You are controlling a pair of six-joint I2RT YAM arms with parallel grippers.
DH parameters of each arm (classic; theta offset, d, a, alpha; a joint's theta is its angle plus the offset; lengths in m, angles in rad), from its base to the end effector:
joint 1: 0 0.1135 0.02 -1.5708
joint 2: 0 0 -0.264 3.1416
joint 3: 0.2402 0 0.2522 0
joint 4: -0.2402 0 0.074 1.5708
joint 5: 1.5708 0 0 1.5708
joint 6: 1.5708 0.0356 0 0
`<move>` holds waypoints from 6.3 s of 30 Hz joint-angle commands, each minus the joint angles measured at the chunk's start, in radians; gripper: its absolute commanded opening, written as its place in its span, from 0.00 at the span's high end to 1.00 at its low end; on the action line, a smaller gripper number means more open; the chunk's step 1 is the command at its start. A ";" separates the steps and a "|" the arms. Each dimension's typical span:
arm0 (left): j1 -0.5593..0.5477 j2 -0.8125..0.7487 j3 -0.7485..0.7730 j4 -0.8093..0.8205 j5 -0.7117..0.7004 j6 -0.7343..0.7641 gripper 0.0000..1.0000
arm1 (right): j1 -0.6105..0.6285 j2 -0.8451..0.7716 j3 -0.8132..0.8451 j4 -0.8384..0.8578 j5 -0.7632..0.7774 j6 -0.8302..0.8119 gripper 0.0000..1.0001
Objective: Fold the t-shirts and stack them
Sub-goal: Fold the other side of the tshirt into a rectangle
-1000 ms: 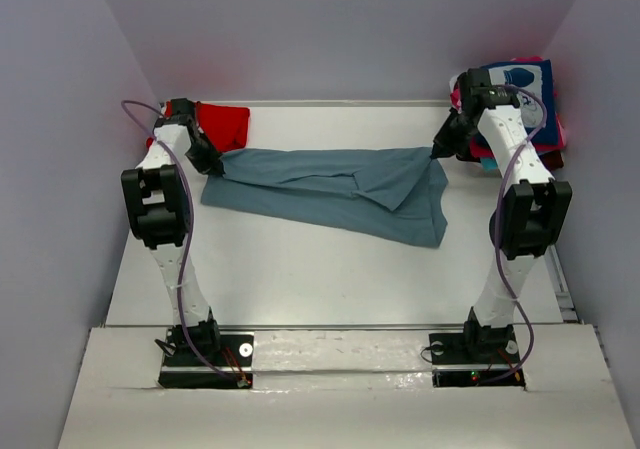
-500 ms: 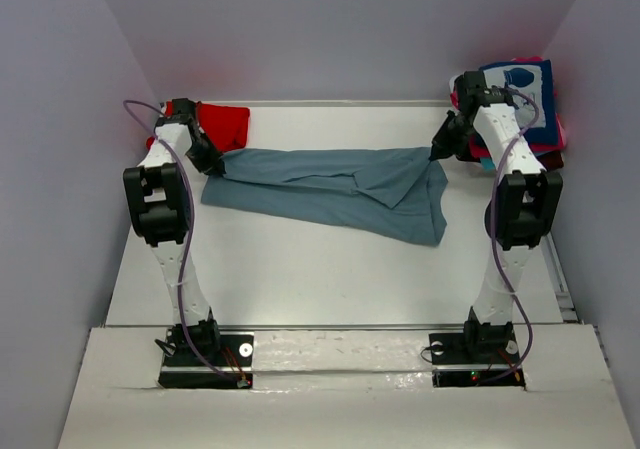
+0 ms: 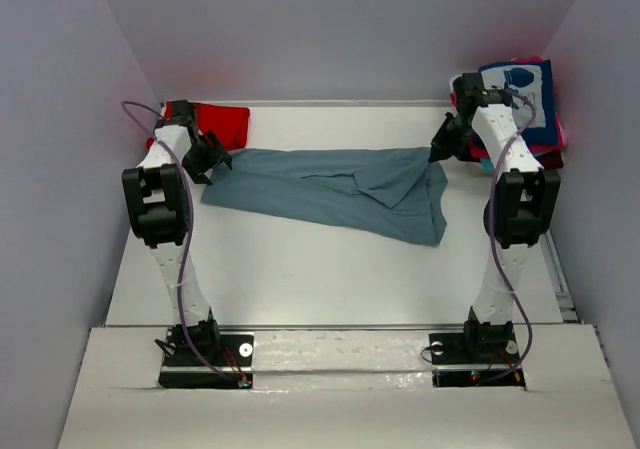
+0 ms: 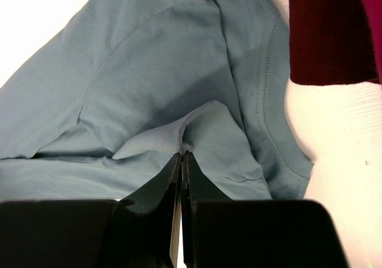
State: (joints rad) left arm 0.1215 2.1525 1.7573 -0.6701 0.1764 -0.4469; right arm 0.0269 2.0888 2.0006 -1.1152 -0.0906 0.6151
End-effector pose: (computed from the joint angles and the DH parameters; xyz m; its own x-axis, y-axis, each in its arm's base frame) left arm 0.4644 0.0504 0.1997 -0.7681 -0.5224 -0.3703 -0.4069 0.8447 -0.3477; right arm 0.4391 0.0150 0.2789 -0.7961 0.5535 -0.2446 0.4899 0.8268 0.2762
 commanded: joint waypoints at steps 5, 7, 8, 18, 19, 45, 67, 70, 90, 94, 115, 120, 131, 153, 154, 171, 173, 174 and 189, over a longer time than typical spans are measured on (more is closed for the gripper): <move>-0.048 -0.177 -0.074 -0.006 -0.028 0.013 0.21 | -0.007 0.043 0.024 0.037 -0.017 -0.020 0.93; -0.058 -0.189 -0.084 -0.011 -0.035 0.020 0.21 | -0.007 0.054 0.029 0.044 -0.020 -0.023 0.93; -0.059 -0.194 -0.088 -0.014 -0.037 0.022 0.21 | -0.007 0.062 0.032 0.045 -0.023 -0.025 0.93; -0.158 -0.227 -0.068 -0.060 -0.026 0.050 0.21 | -0.007 0.106 0.066 0.048 -0.050 -0.049 0.26; -0.170 -0.227 -0.064 -0.063 -0.028 0.053 0.21 | -0.007 0.094 0.063 0.048 -0.058 -0.052 0.19; -0.298 -0.217 -0.156 -0.025 -0.029 0.034 0.21 | 0.211 -0.116 -0.402 0.221 -0.181 -0.028 0.52; -0.298 -0.203 -0.144 -0.040 -0.041 0.050 0.21 | 0.211 -0.065 -0.439 0.265 -0.156 -0.006 0.52; -0.298 -0.200 -0.140 -0.042 -0.041 0.050 0.21 | 0.211 -0.049 -0.424 0.270 -0.155 -0.006 0.57; -0.298 -0.203 -0.150 -0.045 -0.051 0.054 0.21 | 0.211 -0.006 -0.332 0.246 -0.130 -0.006 0.86; -0.298 -0.204 -0.157 -0.042 -0.049 0.054 0.22 | 0.211 -0.006 -0.296 0.227 -0.126 -0.012 0.88; -0.298 -0.221 -0.183 -0.039 -0.055 0.057 0.22 | 0.211 0.230 0.231 0.052 -0.135 -0.063 0.92; -0.298 -0.224 -0.182 -0.042 -0.054 0.059 0.22 | 0.211 0.263 0.228 0.095 -0.158 -0.077 0.85; -0.298 -0.232 -0.185 -0.051 -0.060 0.063 0.22 | 0.211 0.303 0.247 0.176 -0.186 -0.101 0.87; -0.307 -0.191 -0.119 -0.072 -0.129 0.102 0.22 | 0.211 0.024 -0.092 0.221 -0.181 -0.089 0.54; -0.307 -0.177 -0.099 -0.083 -0.155 0.103 0.22 | 0.211 -0.025 -0.142 0.224 -0.178 -0.084 0.54; -0.307 0.102 0.289 -0.186 -0.239 0.091 0.22 | 0.211 -0.269 -0.513 0.245 -0.201 -0.028 0.54; -0.307 0.130 0.306 -0.195 -0.253 0.089 0.22 | 0.211 -0.268 -0.525 0.245 -0.193 -0.025 0.54; -0.307 0.142 0.310 -0.194 -0.264 0.086 0.22 | 0.211 -0.265 -0.530 0.245 -0.198 -0.018 0.54; -0.298 0.175 0.197 -0.198 -0.368 0.056 0.22 | 0.211 -0.297 -0.715 0.310 -0.192 0.064 0.56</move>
State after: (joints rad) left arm -0.1814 2.3421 2.0010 -0.8387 -0.1368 -0.3798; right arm 0.2405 1.8561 1.3258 -0.8600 -0.2882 0.6449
